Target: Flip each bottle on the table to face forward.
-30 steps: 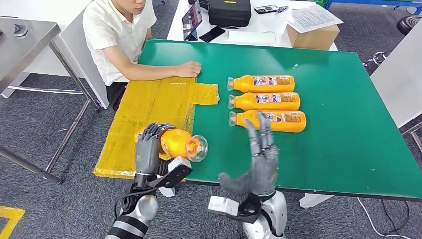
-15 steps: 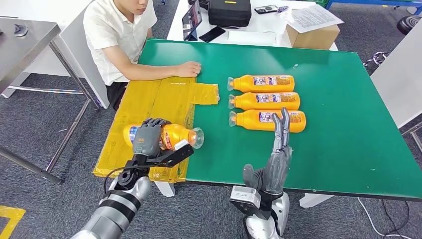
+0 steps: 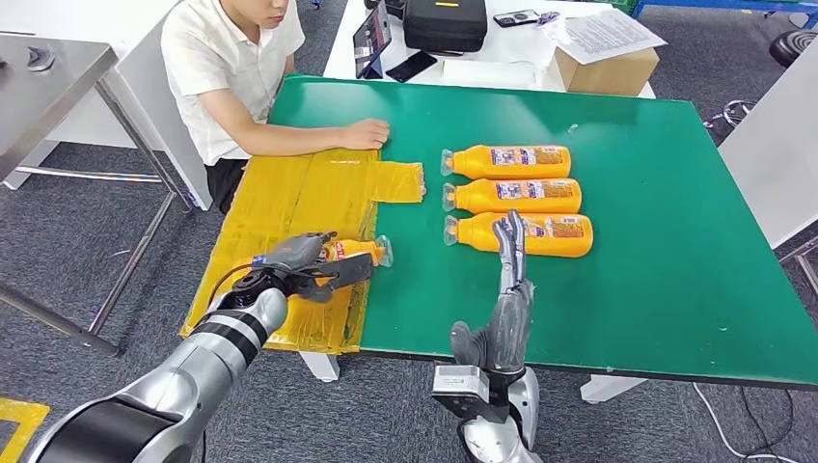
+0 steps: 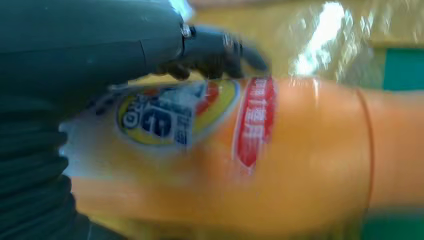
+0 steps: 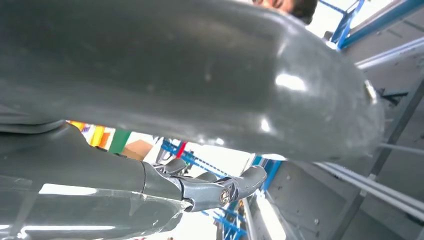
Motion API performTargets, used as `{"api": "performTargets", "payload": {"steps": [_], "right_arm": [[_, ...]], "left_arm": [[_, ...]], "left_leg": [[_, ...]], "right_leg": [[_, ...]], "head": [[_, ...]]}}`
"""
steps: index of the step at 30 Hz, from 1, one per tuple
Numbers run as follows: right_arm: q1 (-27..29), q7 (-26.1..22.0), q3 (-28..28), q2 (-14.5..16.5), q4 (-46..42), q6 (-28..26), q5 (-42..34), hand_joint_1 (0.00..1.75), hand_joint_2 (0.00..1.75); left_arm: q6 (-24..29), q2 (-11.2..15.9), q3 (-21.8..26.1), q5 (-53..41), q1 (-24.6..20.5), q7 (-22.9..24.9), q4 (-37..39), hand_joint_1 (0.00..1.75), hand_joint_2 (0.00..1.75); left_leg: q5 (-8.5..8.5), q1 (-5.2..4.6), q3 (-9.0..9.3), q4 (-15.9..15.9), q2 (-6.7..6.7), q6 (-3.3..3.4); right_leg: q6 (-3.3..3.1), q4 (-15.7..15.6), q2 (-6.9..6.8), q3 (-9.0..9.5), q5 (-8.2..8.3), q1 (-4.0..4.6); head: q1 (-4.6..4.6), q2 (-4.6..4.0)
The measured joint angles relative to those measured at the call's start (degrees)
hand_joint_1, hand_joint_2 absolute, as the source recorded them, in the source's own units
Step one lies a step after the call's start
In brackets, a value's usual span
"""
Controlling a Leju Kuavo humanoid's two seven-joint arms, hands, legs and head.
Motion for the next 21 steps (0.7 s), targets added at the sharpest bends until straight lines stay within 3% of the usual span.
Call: {"api": "performTargets", "payload": {"steps": [3,7,14,17,19,21], "right_arm": [[-0.53,0.0,0.92,-0.62,0.62,-0.01,-0.59,0.0,0.0],[-0.72,0.0,1.56,-1.3,1.22,-0.01,-0.9,0.0,1.75],[-0.72,0.0,1.68,-1.51,1.4,-0.01,-1.09,0.0,1.75],[-0.69,0.0,1.93,-2.08,1.79,0.0,-1.27,0.0,1.75],[-0.38,0.0,2.0,-2.58,2.06,-0.01,-0.49,0.0,1.75],[0.38,0.0,1.92,-2.78,2.13,-0.01,1.12,0.0,1.75]], "left_arm": [[-4.99,0.01,0.97,4.66,-1.22,-3.79,1.25,0.0,1.75],[-7.87,0.0,1.45,6.59,-1.92,-6.7,1.78,0.0,1.75],[-8.68,-0.01,1.46,7.19,-2.02,-7.5,1.83,0.0,1.75],[-9.78,-0.35,1.46,9.64,-1.56,-11.03,1.46,0.0,1.75],[-4.4,-1.47,1.38,12.91,1.06,-15.88,-1.33,0.0,1.75],[6.97,-2.94,0.74,16.58,5.54,-20.25,-7.65,0.0,1.75]], "left_leg": [[0.0,0.0,0.01,0.0,-0.05,0.0],[0.0,0.0,0.03,0.0,-0.05,0.0],[0.01,-0.01,0.03,0.0,-0.05,0.0],[0.01,-0.01,0.05,0.0,-0.05,0.0],[0.0,-0.02,0.04,0.01,-0.04,0.0],[-0.02,-0.02,0.01,0.01,-0.04,-0.01]], "right_leg": [[0.0,0.03,-0.05,0.04,-0.01,0.0],[0.0,0.03,-0.05,0.05,-0.01,-0.01],[0.0,0.03,-0.05,0.05,-0.01,-0.01],[0.0,0.03,-0.05,0.07,-0.01,-0.02],[0.0,0.02,-0.05,0.06,-0.01,-0.02],[0.01,0.02,-0.04,0.03,-0.02,-0.02]], "head": [[0.01,0.0],[0.01,0.0],[0.01,0.0],[0.01,0.0],[-0.01,0.0],[-0.01,0.0]]}}
